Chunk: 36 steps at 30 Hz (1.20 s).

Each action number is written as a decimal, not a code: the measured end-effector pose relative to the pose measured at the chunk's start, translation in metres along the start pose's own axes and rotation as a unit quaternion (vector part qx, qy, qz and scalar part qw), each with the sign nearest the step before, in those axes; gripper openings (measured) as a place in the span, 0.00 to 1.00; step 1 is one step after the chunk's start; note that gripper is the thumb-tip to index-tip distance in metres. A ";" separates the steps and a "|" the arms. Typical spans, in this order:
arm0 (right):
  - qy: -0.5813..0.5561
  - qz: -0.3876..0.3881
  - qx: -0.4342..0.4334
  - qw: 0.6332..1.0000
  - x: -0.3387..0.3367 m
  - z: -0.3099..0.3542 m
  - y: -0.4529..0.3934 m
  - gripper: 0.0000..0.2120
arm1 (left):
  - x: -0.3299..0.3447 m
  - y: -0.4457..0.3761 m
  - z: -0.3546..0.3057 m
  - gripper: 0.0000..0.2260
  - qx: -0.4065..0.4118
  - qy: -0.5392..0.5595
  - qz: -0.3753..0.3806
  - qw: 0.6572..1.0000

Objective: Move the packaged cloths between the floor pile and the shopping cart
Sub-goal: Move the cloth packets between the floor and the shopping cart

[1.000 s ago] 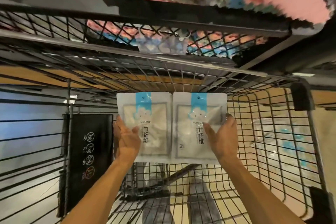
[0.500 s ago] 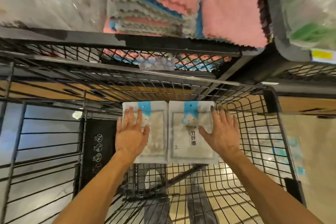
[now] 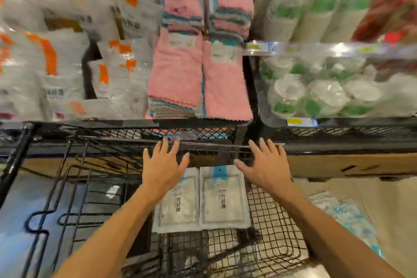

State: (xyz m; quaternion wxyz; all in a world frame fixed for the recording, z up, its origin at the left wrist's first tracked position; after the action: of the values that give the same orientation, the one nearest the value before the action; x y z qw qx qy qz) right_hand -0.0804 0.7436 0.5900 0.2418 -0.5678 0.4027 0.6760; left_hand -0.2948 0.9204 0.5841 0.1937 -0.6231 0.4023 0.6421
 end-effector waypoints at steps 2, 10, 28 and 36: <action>-0.016 -0.007 -0.001 1.000 -0.038 -0.009 0.003 0.42 | -0.037 0.001 -0.016 0.32 0.009 -0.002 0.021 1.000; -0.060 -0.069 -0.018 0.996 -0.180 -0.059 0.036 0.42 | -0.180 0.018 -0.101 0.30 0.046 -0.028 -0.071 0.996; -0.135 -0.192 0.147 0.961 -0.344 -0.186 0.171 0.41 | -0.336 0.042 -0.255 0.34 0.293 -0.073 -0.147 0.942; -0.150 -0.213 0.317 0.912 -0.323 -0.257 0.283 0.47 | -0.311 0.085 -0.358 0.33 0.449 -0.046 -0.129 0.883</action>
State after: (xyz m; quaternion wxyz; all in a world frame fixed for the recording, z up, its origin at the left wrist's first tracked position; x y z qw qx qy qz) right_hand -0.0780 0.4167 0.9692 0.6052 -0.4255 0.4242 0.5222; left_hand -0.0819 0.6765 0.9403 0.5524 -0.4857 0.5538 0.3903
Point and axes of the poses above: each hand's wrist, its own y-axis away from the middle knuckle, its own x-axis out of the palm, z = x × y, the point moved 4 cm from there along -y, towards the middle knuckle, and after that the axes turned 15 degrees about x, right-handed, at the moved point
